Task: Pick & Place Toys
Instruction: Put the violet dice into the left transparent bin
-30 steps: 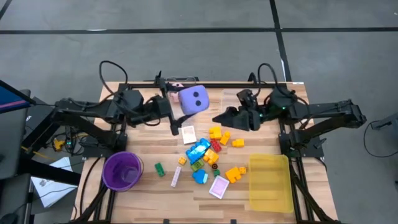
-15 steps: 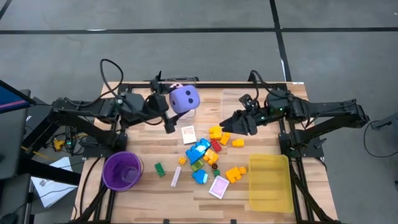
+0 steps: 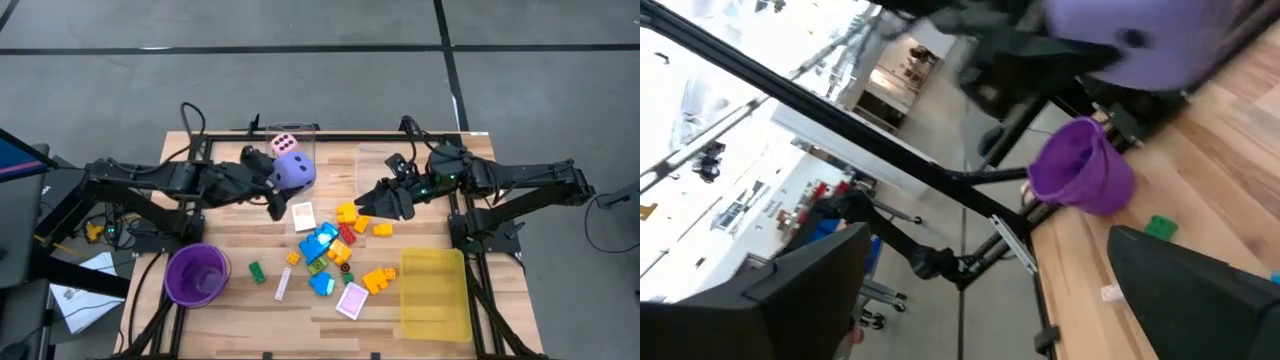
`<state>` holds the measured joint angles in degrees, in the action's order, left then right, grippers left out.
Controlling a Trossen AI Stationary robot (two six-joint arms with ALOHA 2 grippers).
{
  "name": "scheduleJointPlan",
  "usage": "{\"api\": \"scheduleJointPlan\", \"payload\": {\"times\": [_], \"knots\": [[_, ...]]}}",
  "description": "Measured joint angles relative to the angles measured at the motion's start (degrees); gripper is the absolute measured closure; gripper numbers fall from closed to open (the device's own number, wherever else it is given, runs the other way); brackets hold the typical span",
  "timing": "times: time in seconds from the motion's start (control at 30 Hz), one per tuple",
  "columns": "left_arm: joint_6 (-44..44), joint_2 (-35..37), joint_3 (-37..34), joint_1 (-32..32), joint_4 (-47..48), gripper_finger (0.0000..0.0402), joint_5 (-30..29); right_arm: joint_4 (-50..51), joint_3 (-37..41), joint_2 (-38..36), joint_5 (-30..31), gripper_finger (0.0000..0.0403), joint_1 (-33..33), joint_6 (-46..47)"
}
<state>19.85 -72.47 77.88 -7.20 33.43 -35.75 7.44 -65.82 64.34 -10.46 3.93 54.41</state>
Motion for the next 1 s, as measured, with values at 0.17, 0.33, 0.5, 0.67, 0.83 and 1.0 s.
{"api": "scheduleJointPlan", "payload": {"times": [0.17,0.33,0.5,0.67,0.83,1.0], "knots": [[0.1,-3.3,0.0,7.0,-7.7,0.0037,8.6,-1.0,0.0,0.0,-0.1,0.0003,0.6,-0.6],[-1.3,-7.1,0.0,15.4,-13.3,0.0036,13.7,-1.3,0.0,-0.2,-1.0,0.0003,0.6,-0.8],[-0.2,-9.1,0.0,22.2,-17.5,0.0035,20.2,-1.0,0.1,-1.8,-1.7,0.0003,1.6,-1.1],[3.2,-11.7,1.2,24.7,-18.0,0.0035,20.8,-1.5,0.0,-3.6,-1.7,0.0003,2.8,-1.4],[5.5,-15.8,4.6,24.0,-15.1,0.0034,18.4,-0.9,0.0,-4.9,-1.5,0.0003,2.7,-1.6],[10.5,-20.2,7.3,24.0,-7.5,0.0034,15.6,-1.1,0.0,-5.2,-1.5,0.0003,2.6,-1.9]]}}
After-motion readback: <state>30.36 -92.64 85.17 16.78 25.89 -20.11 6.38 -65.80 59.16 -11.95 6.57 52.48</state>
